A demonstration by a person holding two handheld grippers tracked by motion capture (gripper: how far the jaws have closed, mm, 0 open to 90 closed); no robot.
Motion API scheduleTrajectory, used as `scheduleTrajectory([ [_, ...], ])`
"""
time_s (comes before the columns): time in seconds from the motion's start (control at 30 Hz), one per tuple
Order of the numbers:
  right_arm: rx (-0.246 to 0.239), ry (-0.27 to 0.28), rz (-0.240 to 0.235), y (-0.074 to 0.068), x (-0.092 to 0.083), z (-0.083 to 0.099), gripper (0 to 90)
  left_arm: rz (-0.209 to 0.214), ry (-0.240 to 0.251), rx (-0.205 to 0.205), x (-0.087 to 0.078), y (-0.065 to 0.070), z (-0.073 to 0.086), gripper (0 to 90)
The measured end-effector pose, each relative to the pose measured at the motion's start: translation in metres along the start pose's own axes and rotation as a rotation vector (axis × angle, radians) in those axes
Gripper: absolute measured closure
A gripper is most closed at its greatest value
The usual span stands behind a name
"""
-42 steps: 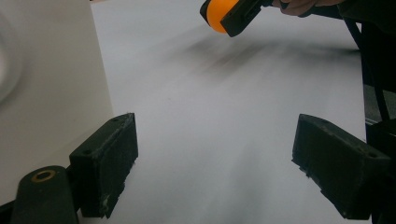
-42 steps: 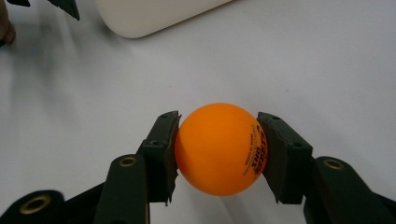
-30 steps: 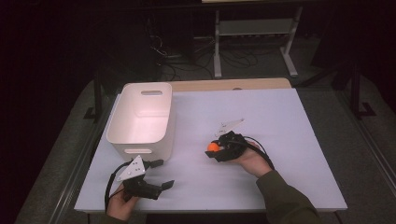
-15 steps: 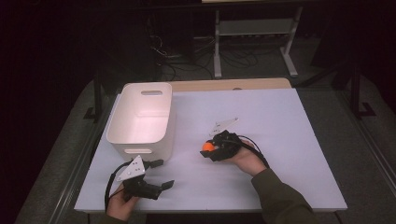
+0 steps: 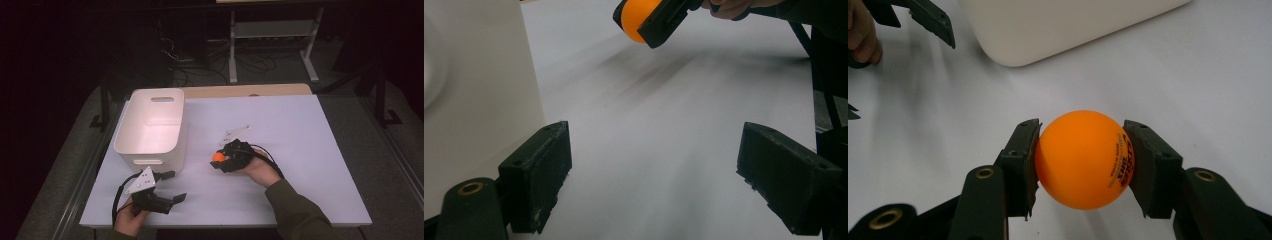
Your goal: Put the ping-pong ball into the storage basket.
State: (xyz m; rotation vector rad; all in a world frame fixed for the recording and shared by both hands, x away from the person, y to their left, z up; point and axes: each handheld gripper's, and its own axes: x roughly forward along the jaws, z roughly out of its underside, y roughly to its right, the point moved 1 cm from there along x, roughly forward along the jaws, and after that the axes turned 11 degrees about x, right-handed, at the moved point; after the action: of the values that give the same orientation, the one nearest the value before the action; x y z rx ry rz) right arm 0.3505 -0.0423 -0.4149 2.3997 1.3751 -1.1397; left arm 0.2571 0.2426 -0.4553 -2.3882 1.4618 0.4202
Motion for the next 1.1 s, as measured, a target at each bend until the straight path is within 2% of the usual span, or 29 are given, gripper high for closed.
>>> scheduleTrajectory([
  [1.1,-0.048,-0.007,-0.035,-0.017,0.02,-0.022,49.4,-0.001,0.0,0.005,0.0,0.001,0.0,14.2],
])
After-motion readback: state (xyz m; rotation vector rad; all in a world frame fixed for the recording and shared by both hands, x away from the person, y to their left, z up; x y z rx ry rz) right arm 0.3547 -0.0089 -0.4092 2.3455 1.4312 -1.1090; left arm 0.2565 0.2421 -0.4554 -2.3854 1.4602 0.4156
